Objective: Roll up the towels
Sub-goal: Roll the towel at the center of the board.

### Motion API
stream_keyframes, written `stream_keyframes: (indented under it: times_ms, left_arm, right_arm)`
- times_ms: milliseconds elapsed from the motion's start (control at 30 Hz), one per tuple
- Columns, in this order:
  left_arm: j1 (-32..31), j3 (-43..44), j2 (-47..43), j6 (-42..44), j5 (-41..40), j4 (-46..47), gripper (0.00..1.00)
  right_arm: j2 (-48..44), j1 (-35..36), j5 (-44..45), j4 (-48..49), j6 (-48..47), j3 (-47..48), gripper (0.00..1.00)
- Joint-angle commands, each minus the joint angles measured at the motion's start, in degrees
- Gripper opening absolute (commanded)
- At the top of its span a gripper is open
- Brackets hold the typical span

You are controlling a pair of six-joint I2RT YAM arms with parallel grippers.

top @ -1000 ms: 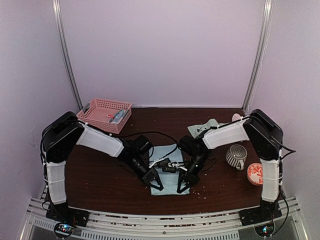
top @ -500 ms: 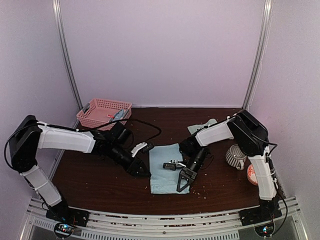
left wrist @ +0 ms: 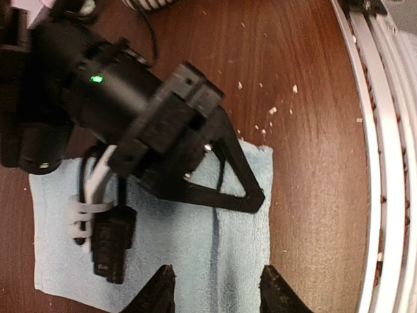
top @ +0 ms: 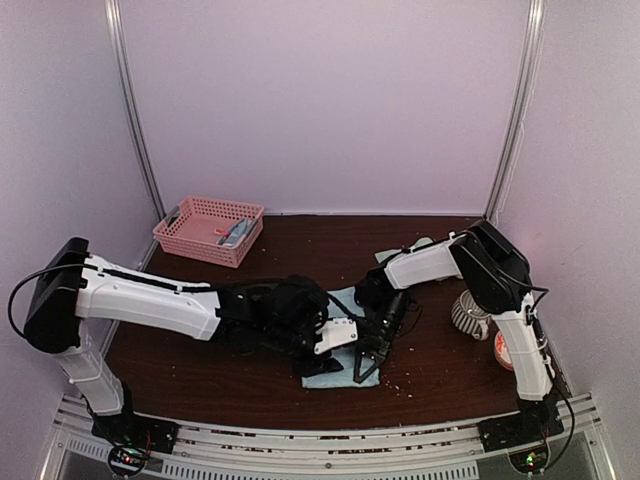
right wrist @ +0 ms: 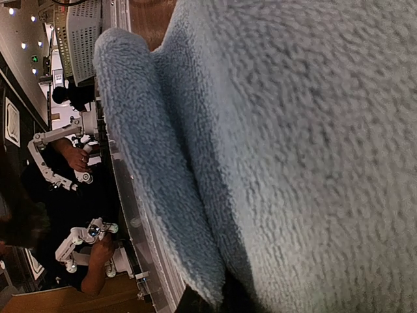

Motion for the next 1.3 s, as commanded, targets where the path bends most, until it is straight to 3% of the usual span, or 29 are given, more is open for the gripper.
stream_keyframes:
  times_ms: [0, 167, 333, 500, 700, 967, 1267]
  left_arm:
    - [-2.07, 2.45, 4.79, 7.23, -3.11, -0.07, 0.42]
    - [-2.24, 4.38, 8.77, 7.28, -3.32, -0.47, 0.31]
    - [-2.33, 4.92, 10.42, 8.05, -1.57, 0.53, 0.28]
    - [-2.74, 5.26, 10.33, 8.65, -2.35, -0.18, 0.31]
    - [-4.94, 2.97, 6.79, 9.81, -3.40, 0.49, 0.43]
    - [-5.58, 3.74, 10.22, 9.24, -4.97, -1.36, 0.36]
    - [-5.40, 2.78, 15.21, 10.65, -10.27, -1.04, 0.39]
  right_arm:
    - [3.83, -0.52, 13.48, 3.15, 0.85, -0.91, 0.03]
    - [3.84, -0.50, 13.32, 3.21, 0.79, -0.78, 0.03]
    - [4.23, -0.52, 13.04, 3.08, 0.68, -0.49, 0.03]
    - [4.24, -0.52, 13.04, 3.00, 0.59, -0.47, 0.03]
    - [4.55, -0.51, 12.75, 2.77, 0.41, -0.65, 0.03]
    - [4.58, -0.52, 12.51, 2.68, 0.24, -0.89, 0.03]
    - [4.63, -0.52, 12.34, 2.42, 0.03, -0.87, 0.03]
